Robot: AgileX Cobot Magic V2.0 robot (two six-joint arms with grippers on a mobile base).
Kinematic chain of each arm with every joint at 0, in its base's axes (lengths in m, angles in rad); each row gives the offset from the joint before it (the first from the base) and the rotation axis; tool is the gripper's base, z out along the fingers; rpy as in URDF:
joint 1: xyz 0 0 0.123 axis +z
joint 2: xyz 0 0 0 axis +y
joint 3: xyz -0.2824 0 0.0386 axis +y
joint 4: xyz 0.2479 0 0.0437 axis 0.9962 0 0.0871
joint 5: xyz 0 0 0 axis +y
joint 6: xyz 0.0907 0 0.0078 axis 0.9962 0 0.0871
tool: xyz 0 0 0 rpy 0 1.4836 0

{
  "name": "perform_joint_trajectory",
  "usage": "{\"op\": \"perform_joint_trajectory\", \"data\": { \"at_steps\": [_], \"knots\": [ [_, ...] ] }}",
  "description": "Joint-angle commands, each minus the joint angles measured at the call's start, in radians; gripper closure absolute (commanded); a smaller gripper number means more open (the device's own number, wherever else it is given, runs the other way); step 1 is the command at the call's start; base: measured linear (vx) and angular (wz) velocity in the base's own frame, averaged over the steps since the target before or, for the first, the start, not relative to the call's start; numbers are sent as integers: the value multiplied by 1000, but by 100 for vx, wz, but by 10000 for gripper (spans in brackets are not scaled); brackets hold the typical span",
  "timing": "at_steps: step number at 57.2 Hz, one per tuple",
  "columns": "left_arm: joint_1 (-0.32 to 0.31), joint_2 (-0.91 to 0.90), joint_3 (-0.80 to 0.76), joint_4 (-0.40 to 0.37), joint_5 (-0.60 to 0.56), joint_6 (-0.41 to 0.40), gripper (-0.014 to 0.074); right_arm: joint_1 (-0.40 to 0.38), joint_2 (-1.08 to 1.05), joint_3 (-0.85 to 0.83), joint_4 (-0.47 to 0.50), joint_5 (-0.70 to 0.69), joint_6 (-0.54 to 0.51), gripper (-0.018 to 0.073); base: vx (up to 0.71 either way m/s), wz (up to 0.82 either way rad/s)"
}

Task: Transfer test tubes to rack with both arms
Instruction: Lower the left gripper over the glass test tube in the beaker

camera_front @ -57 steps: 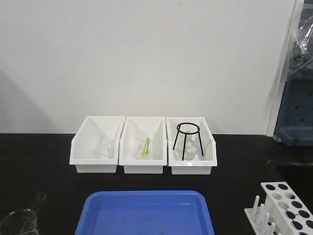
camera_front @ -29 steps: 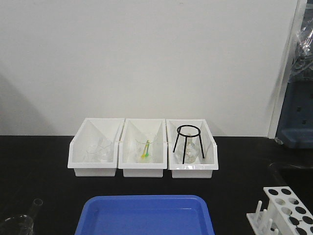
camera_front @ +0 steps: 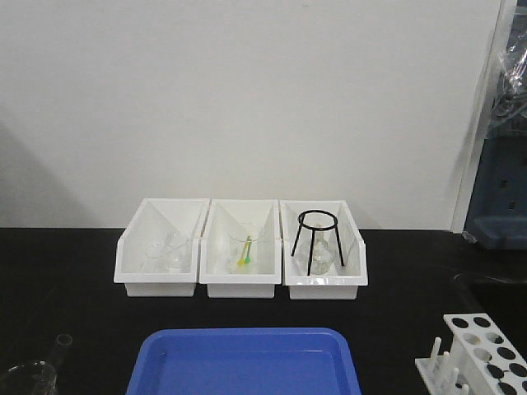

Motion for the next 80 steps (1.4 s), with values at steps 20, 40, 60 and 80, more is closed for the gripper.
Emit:
{"op": "perform_joint_trajectory", "data": {
  "at_steps": [20,40,60,80],
  "knots": [
    [0,23,-33,42,-226,-18,601,-6,-6,14,-3,-232,-4,568,0,0],
    [-2,23,-36,-35,-692,-217,601,-6,-4,-105,-6,-256,-3,568,0,0],
    [-2,123,-275,-10,-484,-295,524,-6,222,-371,-6,-146,0,528,0,0],
    [-2,378,-334,36,-460,-203,160,-6,519,-400,5,-208,0,305,0,0]
  ]
}}
